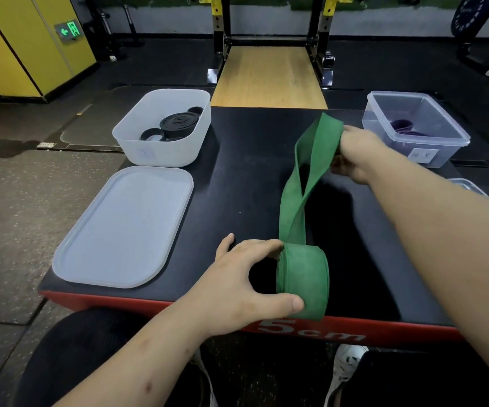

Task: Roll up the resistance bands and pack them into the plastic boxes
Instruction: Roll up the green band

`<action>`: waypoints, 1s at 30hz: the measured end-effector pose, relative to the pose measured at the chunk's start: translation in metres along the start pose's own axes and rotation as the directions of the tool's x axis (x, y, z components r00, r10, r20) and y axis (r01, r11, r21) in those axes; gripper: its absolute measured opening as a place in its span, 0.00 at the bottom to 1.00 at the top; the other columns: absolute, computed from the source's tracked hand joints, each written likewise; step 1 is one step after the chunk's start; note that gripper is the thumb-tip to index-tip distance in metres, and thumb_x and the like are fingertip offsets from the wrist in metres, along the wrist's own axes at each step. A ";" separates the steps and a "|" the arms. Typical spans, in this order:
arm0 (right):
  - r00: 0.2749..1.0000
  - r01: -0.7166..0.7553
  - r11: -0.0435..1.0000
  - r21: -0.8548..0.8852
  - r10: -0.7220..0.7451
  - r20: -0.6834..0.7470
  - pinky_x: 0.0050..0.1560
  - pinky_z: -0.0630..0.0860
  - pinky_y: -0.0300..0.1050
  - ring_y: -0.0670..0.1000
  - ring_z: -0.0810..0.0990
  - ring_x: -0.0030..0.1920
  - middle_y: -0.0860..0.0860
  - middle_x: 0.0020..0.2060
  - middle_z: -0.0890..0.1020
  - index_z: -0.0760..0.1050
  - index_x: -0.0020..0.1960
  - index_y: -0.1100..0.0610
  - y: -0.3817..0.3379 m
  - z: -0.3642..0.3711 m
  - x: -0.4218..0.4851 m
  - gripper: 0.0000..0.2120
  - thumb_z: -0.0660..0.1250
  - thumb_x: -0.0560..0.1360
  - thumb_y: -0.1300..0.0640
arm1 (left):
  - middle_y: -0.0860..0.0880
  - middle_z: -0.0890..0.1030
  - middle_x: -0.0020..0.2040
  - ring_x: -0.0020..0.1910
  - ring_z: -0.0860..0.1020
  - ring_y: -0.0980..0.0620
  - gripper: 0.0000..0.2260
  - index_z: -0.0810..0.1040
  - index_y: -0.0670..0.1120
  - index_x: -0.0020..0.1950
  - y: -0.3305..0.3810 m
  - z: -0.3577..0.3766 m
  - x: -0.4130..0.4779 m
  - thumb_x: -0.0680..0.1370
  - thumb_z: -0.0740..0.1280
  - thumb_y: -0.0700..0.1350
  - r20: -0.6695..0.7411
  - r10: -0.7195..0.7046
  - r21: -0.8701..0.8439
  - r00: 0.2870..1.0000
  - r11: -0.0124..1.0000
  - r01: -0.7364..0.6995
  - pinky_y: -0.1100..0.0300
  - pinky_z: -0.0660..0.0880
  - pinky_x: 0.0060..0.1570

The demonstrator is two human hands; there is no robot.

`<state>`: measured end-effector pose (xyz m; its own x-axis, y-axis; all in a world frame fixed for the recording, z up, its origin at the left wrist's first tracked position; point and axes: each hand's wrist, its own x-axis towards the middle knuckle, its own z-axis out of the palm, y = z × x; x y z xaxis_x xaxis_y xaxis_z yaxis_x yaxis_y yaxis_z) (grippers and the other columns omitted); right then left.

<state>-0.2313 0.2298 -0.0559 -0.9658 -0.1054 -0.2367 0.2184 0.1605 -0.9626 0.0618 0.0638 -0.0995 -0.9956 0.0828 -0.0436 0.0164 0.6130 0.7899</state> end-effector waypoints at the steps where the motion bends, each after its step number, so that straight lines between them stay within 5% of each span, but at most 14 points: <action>1: 1.000 -0.012 0.999 0.044 0.011 0.023 0.48 0.85 0.57 0.57 0.85 0.40 0.55 0.42 0.87 0.81 0.59 0.52 -0.001 -0.001 0.000 0.12 0.60 0.83 0.57 | 0.64 0.72 0.70 0.76 0.60 0.66 0.40 0.69 0.61 0.75 0.000 0.000 0.000 0.65 0.70 0.71 -0.002 0.002 0.002 1.000 1.000 -0.002 0.49 0.39 0.80; 5: 0.988 -0.091 0.975 0.204 0.063 0.140 0.50 0.85 0.57 0.61 0.87 0.53 0.61 0.56 0.86 0.79 0.64 0.59 -0.007 -0.008 -0.002 0.19 0.55 0.85 0.51 | 0.64 0.72 0.70 0.76 0.60 0.66 0.40 0.69 0.60 0.75 0.003 0.000 0.000 0.65 0.70 0.71 -0.001 0.008 0.003 1.000 1.000 -0.008 0.49 0.39 0.80; 9: 0.982 -0.190 0.928 0.320 0.175 0.075 0.50 0.84 0.59 0.68 0.84 0.57 0.70 0.60 0.81 0.76 0.67 0.63 -0.018 -0.013 0.005 0.23 0.54 0.82 0.49 | 0.63 0.72 0.70 0.75 0.60 0.68 0.40 0.70 0.59 0.75 0.005 -0.002 -0.001 0.65 0.70 0.71 -0.008 0.017 -0.006 1.000 1.000 -0.017 0.49 0.39 0.80; 12: 0.985 -0.166 0.973 0.162 0.155 0.076 0.45 0.85 0.56 0.63 0.88 0.49 0.65 0.56 0.83 0.75 0.64 0.63 -0.027 -0.016 0.015 0.26 0.66 0.79 0.42 | 0.63 0.73 0.69 0.75 0.61 0.68 0.39 0.70 0.59 0.74 0.006 -0.002 -0.002 0.65 0.70 0.70 -0.004 0.020 -0.014 1.000 1.000 -0.020 0.49 0.39 0.80; 15: 0.981 -0.120 0.989 -0.091 0.132 0.140 0.39 0.83 0.46 0.51 0.87 0.41 0.55 0.58 0.85 0.81 0.57 0.57 -0.035 -0.016 0.020 0.15 0.75 0.76 0.50 | 0.64 0.73 0.68 0.75 0.61 0.67 0.39 0.70 0.60 0.74 0.007 -0.003 -0.002 0.65 0.70 0.71 -0.007 0.016 -0.015 1.000 1.000 -0.016 0.48 0.39 0.80; 19: 0.980 -0.079 0.901 -0.427 0.149 0.133 0.51 0.82 0.55 0.55 0.83 0.48 0.55 0.52 0.83 0.82 0.49 0.53 -0.044 -0.014 0.024 0.06 0.77 0.74 0.57 | 0.65 0.72 0.69 0.75 0.59 0.69 0.39 0.70 0.60 0.74 0.009 -0.004 -0.003 0.64 0.70 0.71 -0.010 0.005 -0.016 1.000 1.000 -0.005 0.49 0.39 0.80; 21: 0.995 0.048 0.767 -0.639 0.019 0.098 0.60 0.81 0.61 0.61 0.82 0.56 0.57 0.55 0.83 0.81 0.51 0.52 -0.048 -0.006 0.018 0.11 0.79 0.73 0.59 | 0.65 0.72 0.69 0.74 0.58 0.72 0.40 0.70 0.60 0.74 0.009 -0.004 -0.004 0.64 0.70 0.71 -0.010 0.005 -0.020 1.000 1.000 -0.005 0.50 0.39 0.80; 23: 0.983 0.178 0.458 -0.871 -0.115 0.140 0.63 0.78 0.57 0.61 0.80 0.61 0.57 0.59 0.81 0.80 0.60 0.56 -0.055 0.003 0.009 0.16 0.78 0.74 0.59 | 0.65 0.72 0.68 0.72 0.55 0.77 0.40 0.70 0.59 0.74 0.011 -0.005 -0.004 0.63 0.70 0.70 -0.008 0.002 -0.023 1.000 1.000 -0.002 0.51 0.38 0.80; 26: 0.961 0.208 0.001 -0.978 -0.187 0.204 0.51 0.80 0.54 0.62 0.80 0.55 0.57 0.56 0.81 0.76 0.64 0.59 -0.061 0.021 0.007 0.17 0.72 0.76 0.63 | 0.66 0.72 0.68 0.71 0.54 0.79 0.41 0.70 0.59 0.74 0.011 -0.005 -0.005 0.63 0.70 0.70 -0.009 -0.004 -0.036 1.000 0.999 0.003 0.53 0.38 0.80; 30: 0.969 0.114 -0.246 -0.963 -0.188 0.163 0.43 0.76 0.53 0.62 0.79 0.48 0.56 0.45 0.77 0.77 0.54 0.60 -0.069 0.037 0.005 0.11 0.66 0.73 0.67 | 0.66 0.71 0.68 0.75 0.57 0.72 0.41 0.70 0.60 0.74 0.010 -0.005 -0.005 0.63 0.71 0.70 -0.010 -0.013 -0.028 1.000 1.000 0.013 0.52 0.38 0.80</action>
<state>-0.2459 0.1818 0.0046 -0.9539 -0.2919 -0.0695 -0.2979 0.8932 0.3368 0.0663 0.0651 -0.0886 -0.9966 0.0670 -0.0475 0.0013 0.5919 0.8060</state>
